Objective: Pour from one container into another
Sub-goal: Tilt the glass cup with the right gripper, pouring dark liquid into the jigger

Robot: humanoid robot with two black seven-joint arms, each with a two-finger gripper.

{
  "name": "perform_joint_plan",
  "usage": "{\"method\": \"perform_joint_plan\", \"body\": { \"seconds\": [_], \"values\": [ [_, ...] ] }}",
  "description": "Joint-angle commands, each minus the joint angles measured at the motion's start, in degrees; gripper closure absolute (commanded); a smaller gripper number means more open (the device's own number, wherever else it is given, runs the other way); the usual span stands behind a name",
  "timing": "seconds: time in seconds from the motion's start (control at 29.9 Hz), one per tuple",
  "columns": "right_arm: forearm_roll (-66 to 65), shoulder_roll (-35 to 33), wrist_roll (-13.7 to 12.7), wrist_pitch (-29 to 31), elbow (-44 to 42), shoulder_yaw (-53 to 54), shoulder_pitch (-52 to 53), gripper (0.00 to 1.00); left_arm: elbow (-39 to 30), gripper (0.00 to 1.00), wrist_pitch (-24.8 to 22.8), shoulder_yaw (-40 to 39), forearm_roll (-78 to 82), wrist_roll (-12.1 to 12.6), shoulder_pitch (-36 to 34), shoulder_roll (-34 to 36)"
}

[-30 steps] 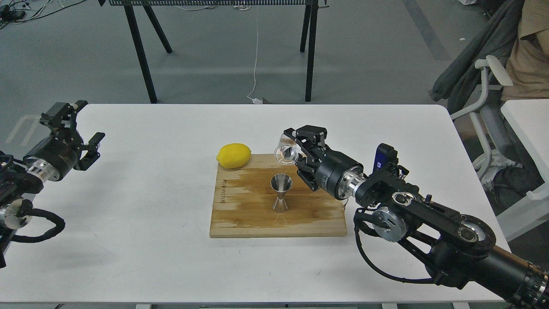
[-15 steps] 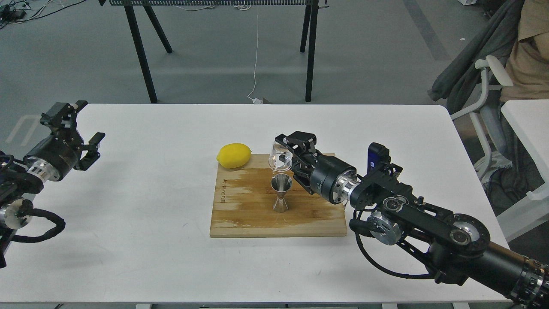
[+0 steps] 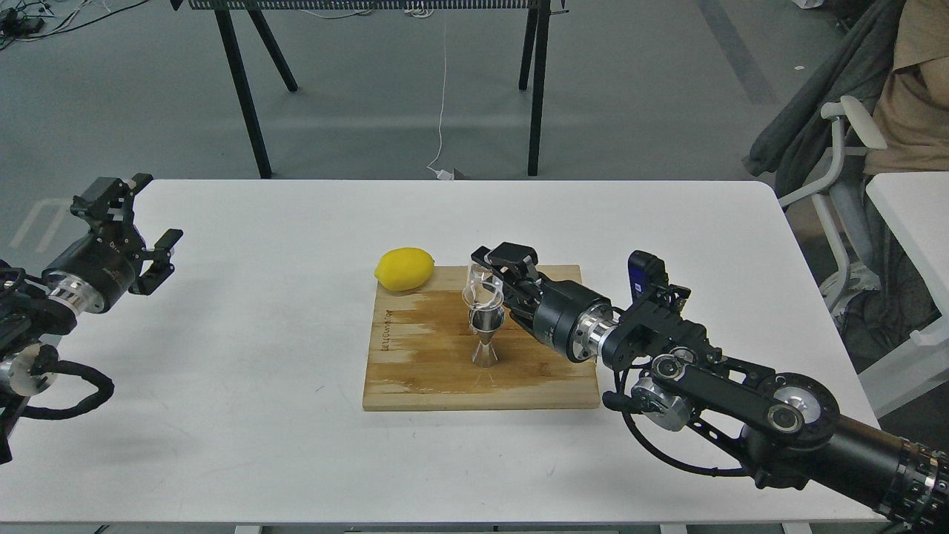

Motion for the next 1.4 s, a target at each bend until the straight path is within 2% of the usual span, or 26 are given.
{"method": "perform_joint_plan", "body": {
  "seconds": [0.0, 1.37],
  "values": [
    [-1.42, -0.01, 0.07, 0.01, -0.24, -0.27, 0.05, 0.60, 0.09, 0.02, 0.00, 0.00, 0.00, 0.00, 0.01, 0.09],
    [-6.53, -2.64, 1.12, 0.01, -0.33, -3.87, 3.22, 0.60, 0.44, 0.02, 0.00, 0.00, -0.09, 0.00, 0.01, 0.00]
  ]
}}
